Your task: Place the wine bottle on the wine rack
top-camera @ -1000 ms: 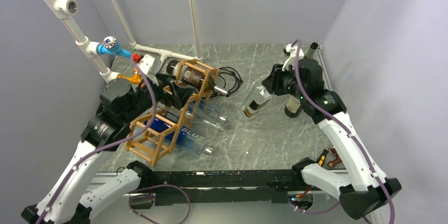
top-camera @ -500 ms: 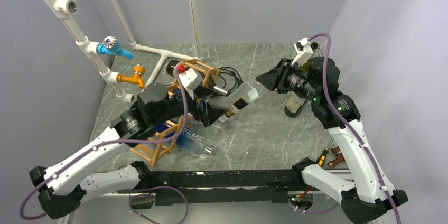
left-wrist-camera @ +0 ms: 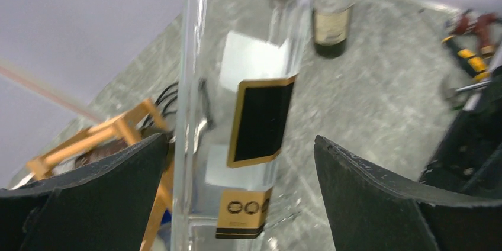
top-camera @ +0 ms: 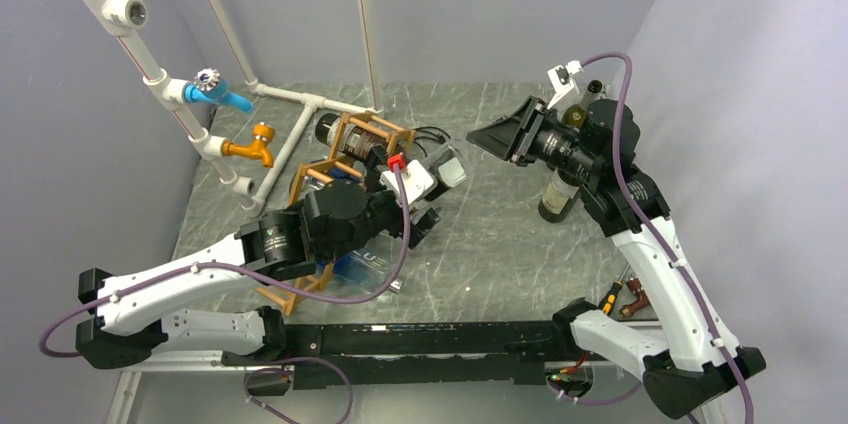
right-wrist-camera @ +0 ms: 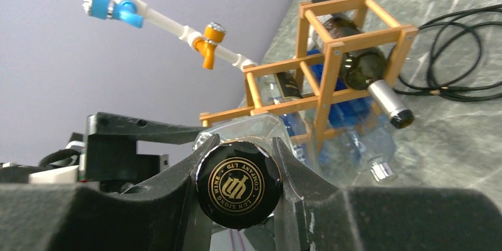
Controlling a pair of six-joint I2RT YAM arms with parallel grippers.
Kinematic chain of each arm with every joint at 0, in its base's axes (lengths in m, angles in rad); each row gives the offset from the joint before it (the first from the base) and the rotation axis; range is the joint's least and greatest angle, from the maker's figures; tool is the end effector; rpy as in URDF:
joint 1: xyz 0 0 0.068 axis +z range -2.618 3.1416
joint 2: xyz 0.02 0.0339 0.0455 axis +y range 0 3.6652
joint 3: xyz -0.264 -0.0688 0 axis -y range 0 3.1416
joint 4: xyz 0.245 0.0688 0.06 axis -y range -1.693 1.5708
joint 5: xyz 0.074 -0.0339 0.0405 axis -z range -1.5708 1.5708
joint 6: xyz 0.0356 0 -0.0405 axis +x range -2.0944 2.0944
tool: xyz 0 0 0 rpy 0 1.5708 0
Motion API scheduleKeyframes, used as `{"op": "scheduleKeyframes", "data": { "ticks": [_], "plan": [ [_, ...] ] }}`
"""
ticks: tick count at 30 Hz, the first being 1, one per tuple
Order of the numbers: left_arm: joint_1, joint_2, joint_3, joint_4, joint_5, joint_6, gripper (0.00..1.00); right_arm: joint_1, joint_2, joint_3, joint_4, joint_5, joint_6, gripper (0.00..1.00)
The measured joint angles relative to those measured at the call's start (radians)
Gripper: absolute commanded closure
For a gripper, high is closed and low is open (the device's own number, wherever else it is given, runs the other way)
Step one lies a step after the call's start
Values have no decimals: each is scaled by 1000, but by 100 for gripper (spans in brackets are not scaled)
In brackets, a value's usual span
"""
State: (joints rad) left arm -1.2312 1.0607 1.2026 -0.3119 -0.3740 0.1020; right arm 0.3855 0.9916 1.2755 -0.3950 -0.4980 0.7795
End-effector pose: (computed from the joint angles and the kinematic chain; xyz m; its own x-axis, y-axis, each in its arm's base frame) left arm 0.0891 -0.2132 0.4198 0.0211 0.2248 -0.9742 0.7596 0.6300 0.1618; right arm 0.1775 0.0904 0.4490 -0.6145 0.4171 -0.6697 -0.4756 0.4814 0.7363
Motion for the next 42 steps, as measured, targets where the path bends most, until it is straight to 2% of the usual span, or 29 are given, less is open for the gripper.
{"op": "scheduleKeyframes", "data": {
  "ticks": [3,8,11,15,17,18,20,21,24,25,28,29,30,34,37,42],
  "plan": [
    [-1,-3,0,-63,-83,8,0,1,14,-17,57,-38,42,100],
    [-1,-26,-3,-120,-129,8,0,15,23,-47,158,-82,114,100],
    [-1,-39,-8,-136,-148,8,7,34,37,-51,206,-92,143,100],
    [0,-40,-8,-166,-176,10,56,63,53,-65,256,-94,164,100],
    [-5,-42,-8,-200,-174,45,88,75,60,-78,279,-89,168,100],
    [-10,-42,-8,-216,-185,39,100,79,65,-87,287,-93,170,100],
    [-9,-43,-8,-237,-196,29,100,85,70,-97,301,-95,165,100],
    [-9,-43,-8,-246,-199,25,100,90,76,-97,304,-98,153,93],
    [-8,-47,-8,-291,-195,8,100,99,90,-97,306,-124,97,43],
    [-8,-51,-8,-306,-190,3,100,102,97,-97,308,-142,77,32],
    [8,-72,-8,-397,-165,-14,100,102,120,-97,305,-195,24,9],
    [20,-84,-8,-431,-156,-21,100,102,127,-97,303,-207,6,4],
    [35,-94,-8,-459,-145,-21,100,102,132,-97,298,-214,-12,2],
    [98,-140,6,-553,-99,-45,100,103,127,-98,276,-216,-94,1],
    [136,-164,42,-616,-65,-65,100,127,106,-89,217,-175,-220,1],
    [148,-187,98,-687,-8,-105,100,352,58,-66,92,42,-594,2]
  ]
}}
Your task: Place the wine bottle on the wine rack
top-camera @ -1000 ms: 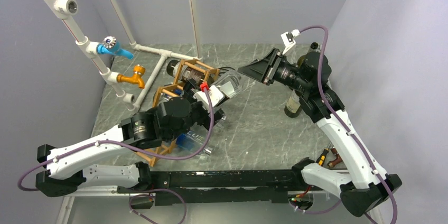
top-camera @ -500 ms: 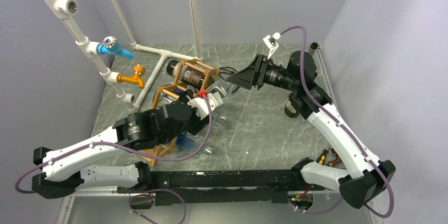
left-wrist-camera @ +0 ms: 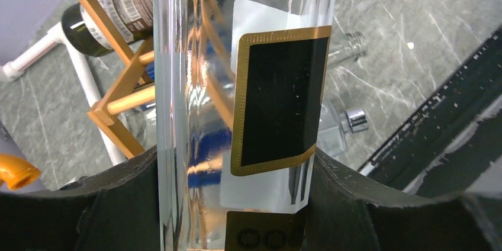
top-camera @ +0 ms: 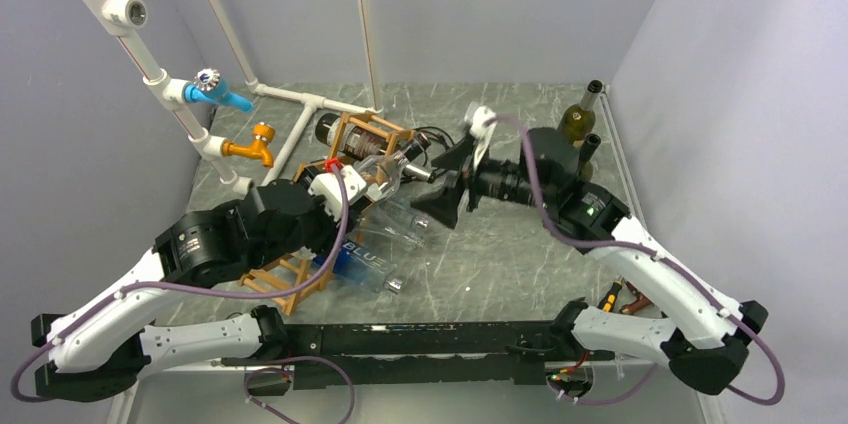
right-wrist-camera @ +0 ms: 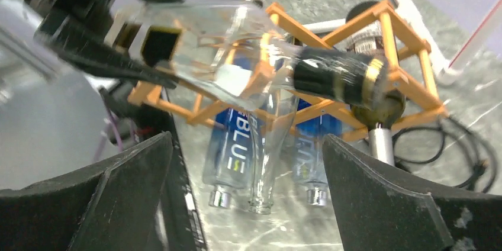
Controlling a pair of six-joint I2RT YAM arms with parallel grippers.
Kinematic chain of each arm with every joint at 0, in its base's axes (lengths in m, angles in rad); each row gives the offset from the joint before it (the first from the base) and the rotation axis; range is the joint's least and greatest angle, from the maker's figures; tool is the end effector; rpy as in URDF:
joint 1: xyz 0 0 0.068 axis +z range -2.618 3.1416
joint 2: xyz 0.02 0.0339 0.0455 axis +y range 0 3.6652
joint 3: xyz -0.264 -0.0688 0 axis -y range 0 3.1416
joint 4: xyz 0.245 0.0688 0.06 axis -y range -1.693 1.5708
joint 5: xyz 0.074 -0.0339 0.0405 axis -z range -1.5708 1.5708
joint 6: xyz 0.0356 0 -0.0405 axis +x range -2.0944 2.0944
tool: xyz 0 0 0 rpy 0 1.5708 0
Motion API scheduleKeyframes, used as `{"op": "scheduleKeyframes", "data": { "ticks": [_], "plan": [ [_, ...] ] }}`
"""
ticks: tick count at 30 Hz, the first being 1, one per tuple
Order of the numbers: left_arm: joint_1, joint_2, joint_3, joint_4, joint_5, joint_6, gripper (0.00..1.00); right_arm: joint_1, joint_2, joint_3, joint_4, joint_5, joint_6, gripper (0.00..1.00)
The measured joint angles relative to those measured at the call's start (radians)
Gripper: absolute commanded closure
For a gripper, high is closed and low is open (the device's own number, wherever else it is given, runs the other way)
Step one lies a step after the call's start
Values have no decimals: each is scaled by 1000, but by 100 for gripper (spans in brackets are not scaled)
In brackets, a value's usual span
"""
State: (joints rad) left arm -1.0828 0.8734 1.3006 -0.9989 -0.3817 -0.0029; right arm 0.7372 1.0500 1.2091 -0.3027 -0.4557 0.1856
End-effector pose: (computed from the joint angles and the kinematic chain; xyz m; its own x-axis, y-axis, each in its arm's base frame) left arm 0.0767 -0.1162 0.4141 -0.2556 0.4758 -0.8416 0.6721 0.7132 0.1991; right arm 0.1567 0.1635 0.4254 -0.2750 -0.0259 -0.9611 -0.8906 0.3834 0.2445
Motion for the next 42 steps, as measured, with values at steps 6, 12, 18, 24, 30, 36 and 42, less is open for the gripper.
{"op": "scheduleKeyframes", "data": {
  "ticks": [6,12,18,24,30,36,42],
  "plan": [
    [5,5,24,-84,69,-18,100,289,-15,28,-90,303,-414,3],
    [7,4,26,-148,126,-21,100,491,29,67,-150,544,-714,3],
    [7,-6,26,-179,202,-16,100,521,35,-11,-174,586,-962,3],
    [8,-6,26,-223,293,19,100,520,56,-28,-184,580,-1072,9],
    [8,19,32,-240,359,42,100,518,97,-29,-198,555,-1102,21],
    [13,61,37,-237,381,44,100,517,75,-93,-190,533,-1100,61],
    [9,84,42,-270,415,68,75,517,33,-206,-141,519,-1078,100]
  ]
}}
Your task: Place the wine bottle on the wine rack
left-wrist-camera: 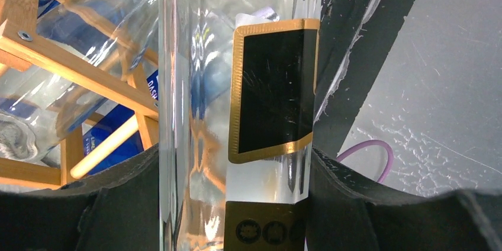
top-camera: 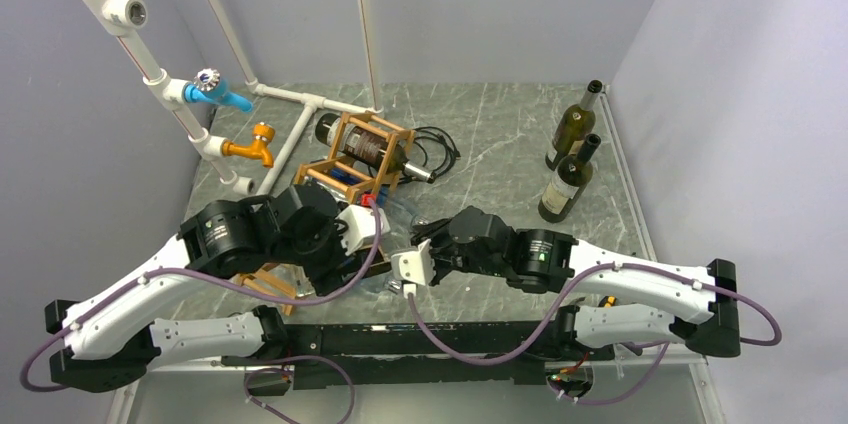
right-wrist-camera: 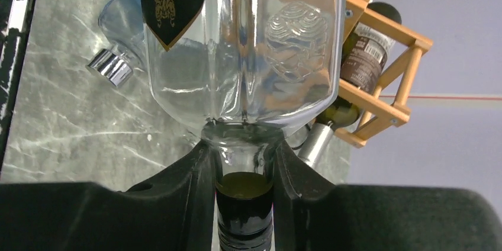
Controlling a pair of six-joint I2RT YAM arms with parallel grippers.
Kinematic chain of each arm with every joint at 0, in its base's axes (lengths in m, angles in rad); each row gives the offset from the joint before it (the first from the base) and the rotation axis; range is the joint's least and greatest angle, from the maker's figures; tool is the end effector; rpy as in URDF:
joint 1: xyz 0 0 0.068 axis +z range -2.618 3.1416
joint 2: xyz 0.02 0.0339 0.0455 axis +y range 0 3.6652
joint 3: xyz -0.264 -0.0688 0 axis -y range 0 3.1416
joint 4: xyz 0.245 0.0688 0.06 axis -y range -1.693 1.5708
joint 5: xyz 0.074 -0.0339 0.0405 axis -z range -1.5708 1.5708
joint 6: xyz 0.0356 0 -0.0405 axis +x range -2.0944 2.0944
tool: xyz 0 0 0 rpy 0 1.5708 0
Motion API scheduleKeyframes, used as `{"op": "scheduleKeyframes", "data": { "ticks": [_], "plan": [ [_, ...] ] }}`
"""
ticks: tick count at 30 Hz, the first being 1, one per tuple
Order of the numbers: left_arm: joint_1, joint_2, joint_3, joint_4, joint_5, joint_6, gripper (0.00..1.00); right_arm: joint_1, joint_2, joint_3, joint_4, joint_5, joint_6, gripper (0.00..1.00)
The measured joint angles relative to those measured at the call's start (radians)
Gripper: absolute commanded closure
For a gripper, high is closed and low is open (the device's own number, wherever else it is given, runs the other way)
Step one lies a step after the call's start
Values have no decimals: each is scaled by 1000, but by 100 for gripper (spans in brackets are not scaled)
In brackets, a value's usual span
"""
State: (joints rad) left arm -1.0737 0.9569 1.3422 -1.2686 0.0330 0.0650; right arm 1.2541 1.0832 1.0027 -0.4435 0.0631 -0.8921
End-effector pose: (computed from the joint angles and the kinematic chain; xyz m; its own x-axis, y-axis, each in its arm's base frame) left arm 0.0667 -0.1253 0.3923 -0.3101 0.7076 -0.6349 0.9105 0.4131 0.0158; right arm 0.0769 0.2275 0.3320 0.6272 -0.5808 -0.5190 -0.7060 -0.1424 -0.6938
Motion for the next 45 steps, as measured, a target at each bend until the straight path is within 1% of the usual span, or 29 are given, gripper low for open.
{"op": "scheduleKeyframes", "data": {
  "ticks": [1,2,3,4,10,14,18,21,25,28,31,40,45],
  "plan": [
    [-2,6,2,0,-1,-2,61,1,-12,-23,21,5,21,100],
    [-3,14,6,1,-4,-1,41,1,-23,-40,39,7,37,100],
    [-4,21,10,2,-5,-1,12,1,-31,-50,46,7,50,100],
    [-7,31,16,1,-6,-3,1,1,-39,-57,48,7,69,100],
    [-5,53,98,82,-119,-71,0,2,-74,-76,16,-7,326,100],
    [-1,54,150,136,-211,-93,0,0,-92,-92,22,-9,460,100],
    [-1,43,169,172,-336,-122,1,-6,-149,-133,21,3,580,100],
    [-1,12,165,181,-430,-145,1,-7,-194,-141,14,-6,656,100],
    [0,-103,105,244,-532,-176,0,-5,-232,-152,25,-29,760,100],
    [0,-192,65,275,-581,-195,1,-3,-233,-173,51,-35,864,100],
    [0,-246,48,300,-615,-213,0,-2,-238,-201,91,-38,951,100],
    [0,-254,10,317,-661,-245,0,0,-347,-243,122,-66,1109,100],
    [0,-253,-14,331,-690,-256,0,2,-398,-249,61,-142,1191,100]
  ]
}}
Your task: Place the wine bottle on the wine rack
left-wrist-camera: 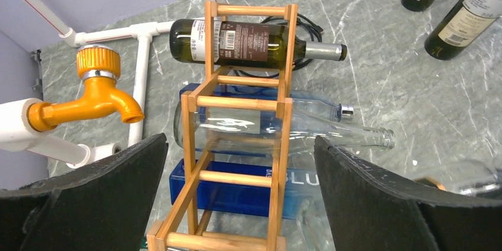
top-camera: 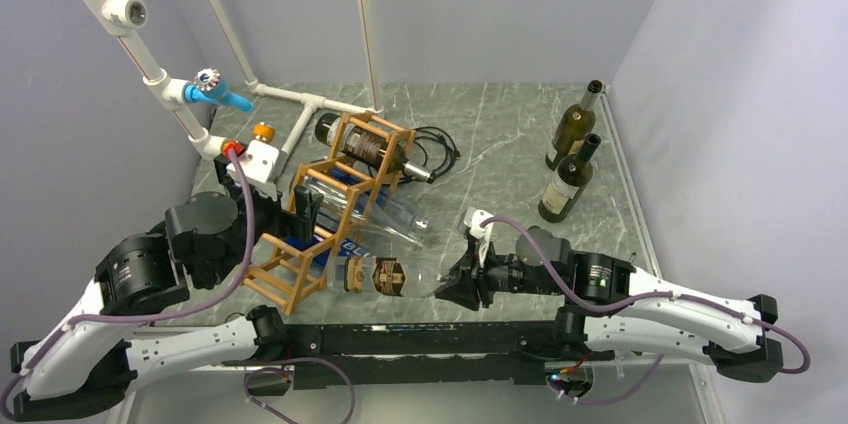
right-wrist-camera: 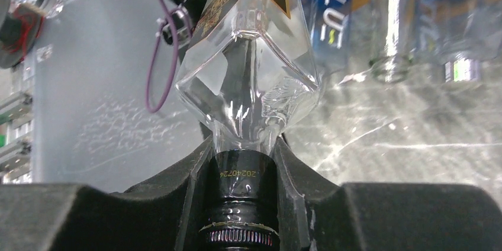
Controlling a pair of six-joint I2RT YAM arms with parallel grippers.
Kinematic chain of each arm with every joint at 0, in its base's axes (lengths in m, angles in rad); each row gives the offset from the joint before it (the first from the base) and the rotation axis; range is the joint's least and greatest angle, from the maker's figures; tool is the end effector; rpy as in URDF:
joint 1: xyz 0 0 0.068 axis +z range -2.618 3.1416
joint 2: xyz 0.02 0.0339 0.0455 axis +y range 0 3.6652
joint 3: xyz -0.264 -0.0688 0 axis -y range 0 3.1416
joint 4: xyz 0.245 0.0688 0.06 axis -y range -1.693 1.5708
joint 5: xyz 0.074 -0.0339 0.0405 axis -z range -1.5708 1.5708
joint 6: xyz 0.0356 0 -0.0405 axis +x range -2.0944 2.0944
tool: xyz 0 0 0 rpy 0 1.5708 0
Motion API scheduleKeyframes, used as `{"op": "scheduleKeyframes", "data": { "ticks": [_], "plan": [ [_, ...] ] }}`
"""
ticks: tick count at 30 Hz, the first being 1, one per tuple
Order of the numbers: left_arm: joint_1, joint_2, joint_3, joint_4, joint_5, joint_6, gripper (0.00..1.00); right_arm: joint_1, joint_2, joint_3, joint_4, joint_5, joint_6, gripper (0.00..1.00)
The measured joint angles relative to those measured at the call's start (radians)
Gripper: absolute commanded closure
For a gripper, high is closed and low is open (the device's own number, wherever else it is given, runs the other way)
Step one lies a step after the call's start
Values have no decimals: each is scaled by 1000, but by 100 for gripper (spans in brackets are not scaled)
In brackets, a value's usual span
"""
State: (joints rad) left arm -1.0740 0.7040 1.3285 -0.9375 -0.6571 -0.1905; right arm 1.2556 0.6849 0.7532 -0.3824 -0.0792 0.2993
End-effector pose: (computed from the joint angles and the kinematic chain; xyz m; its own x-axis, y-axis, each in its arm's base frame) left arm 0.0571 -0.0597 0.4448 -0.2235 0.0976 -0.9698 0.3837 0.9234 0.0045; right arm 0.0469 0.1530 0.3233 -0.3778 -0.2107 -0.9016 -0.8997 0.3135 0.3038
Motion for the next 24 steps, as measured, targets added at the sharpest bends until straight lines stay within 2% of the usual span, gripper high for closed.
{"op": "scheduleKeyframes", "data": {
  "ticks": [6,14,19,24],
  "plan": [
    [0,18,-20,24,-30,-29,0,0,-67,-112,12,-63,101,100],
    [0,90,-29,50,-27,-67,1,3,-64,-309,248,-43,279,100],
    [0,113,-29,48,-21,-71,0,3,-60,-329,326,-24,315,100],
    [0,72,-40,50,-22,-85,0,3,-51,-329,414,-21,327,100]
  ]
}}
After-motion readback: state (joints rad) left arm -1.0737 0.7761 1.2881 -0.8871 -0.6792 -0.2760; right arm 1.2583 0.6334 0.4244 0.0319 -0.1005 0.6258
